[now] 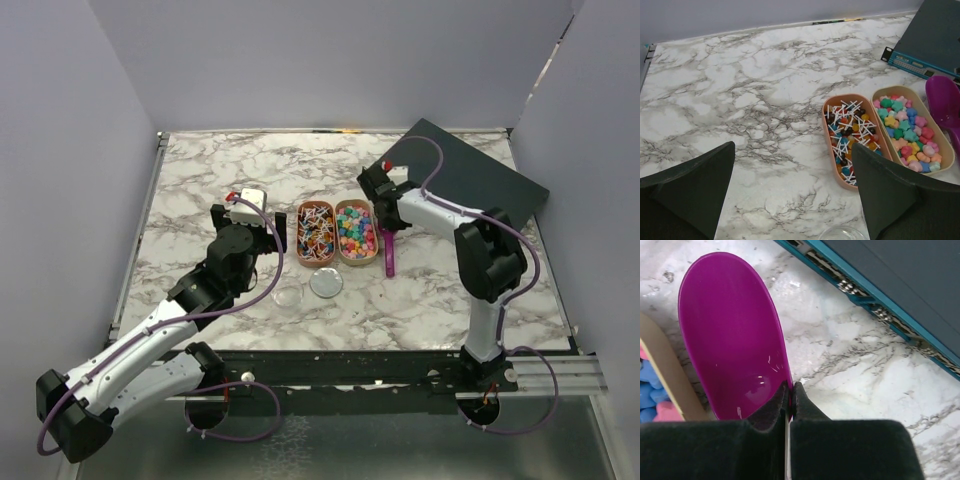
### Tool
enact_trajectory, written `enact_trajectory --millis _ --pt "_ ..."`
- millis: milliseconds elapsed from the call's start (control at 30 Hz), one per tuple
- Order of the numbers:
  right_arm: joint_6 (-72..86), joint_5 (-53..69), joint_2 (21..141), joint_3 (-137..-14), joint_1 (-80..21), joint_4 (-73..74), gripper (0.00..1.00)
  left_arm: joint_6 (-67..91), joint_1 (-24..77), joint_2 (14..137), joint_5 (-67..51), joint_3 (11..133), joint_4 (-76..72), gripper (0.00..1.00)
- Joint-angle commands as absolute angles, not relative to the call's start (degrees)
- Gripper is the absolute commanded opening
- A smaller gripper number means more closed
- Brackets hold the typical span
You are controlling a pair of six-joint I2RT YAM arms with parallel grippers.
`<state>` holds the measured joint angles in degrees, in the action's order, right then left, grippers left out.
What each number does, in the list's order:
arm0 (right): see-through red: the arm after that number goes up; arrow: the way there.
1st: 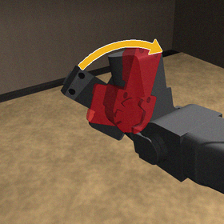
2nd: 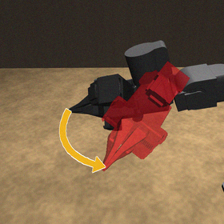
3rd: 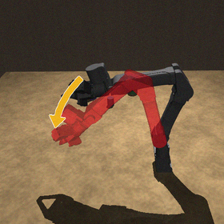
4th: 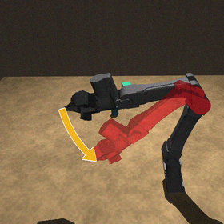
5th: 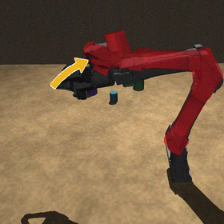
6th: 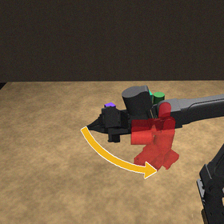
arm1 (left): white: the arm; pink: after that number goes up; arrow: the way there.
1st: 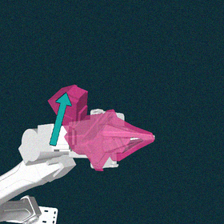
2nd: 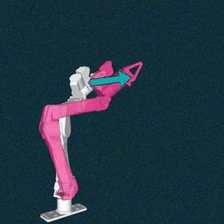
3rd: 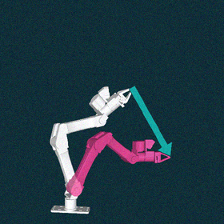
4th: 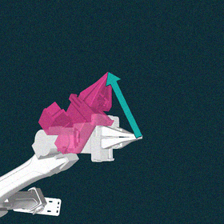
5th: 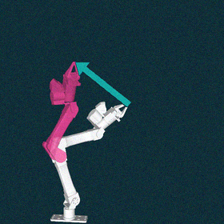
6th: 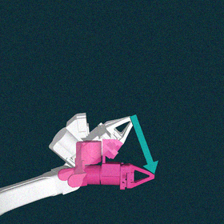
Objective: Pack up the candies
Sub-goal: Pick up the spatula from the center of the board.
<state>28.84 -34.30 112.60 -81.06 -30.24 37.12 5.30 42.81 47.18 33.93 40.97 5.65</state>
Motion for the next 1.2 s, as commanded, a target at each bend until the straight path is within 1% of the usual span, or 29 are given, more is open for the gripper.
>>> enact_trajectory --millis 0,133,267,367,567,700,833,933,1033,1067,1167 --pt "27.9 -38.6 108.4 -79.3 -29.8 36.7 0.01 5.4 42.6 47.5 33.8 40.8 5.1 0.99" --pt "26.4 -39.8 105.4 -77.4 -29.8 36.6 0.01 5.5 42.5 47.8 33.5 40.8 5.0 0.99" --pt "24.2 -37.3 100.8 -75.1 -29.8 36.0 0.01 6.0 42.6 47.9 32.7 40.8 5.1 0.99" --pt "21.0 -32.6 96.3 -72.8 -29.8 34.3 0.01 6.6 42.6 48.0 31.3 41.0 5.4 0.99" --pt "14.3 -18.5 88.4 -69.2 -30.2 32.0 0.01 11.6 42.6 49.6 28.3 42.2 7.8 0.99" --pt "12.1 -12.6 85.6 -68.3 -32.3 32.1 0.01 14.4 42.5 51.5 22.3 44.2 10.6 0.99" --pt "7.7 -10.5 83.1 -65.9 -35.9 31.8 0.01 17.3 42.4 54.0 16.3 46.6 13.4 0.99" --pt "5.2 -5.8 79.8 -62.0 -36.9 28.7 0.01 18.9 41.2 56.7 8.2 49.3 16.1 0.99" --pt "3.2 -0.7 76.8 -59.5 -38.0 26.8 0.01 20.7 37.4 58.7 0.7 51.1 17.7 0.99" --pt "2.5 0.4 76.0 -58.8 -38.6 26.3 0.01 21.2 35.8 59.2 -5.1 51.3 17.7 0.99" --pt "-0.4 4.1 74.1 -56.7 -40.7 24.5 0.01 23.3 32.6 60.6 -13.8 51.4 17.8 0.99"
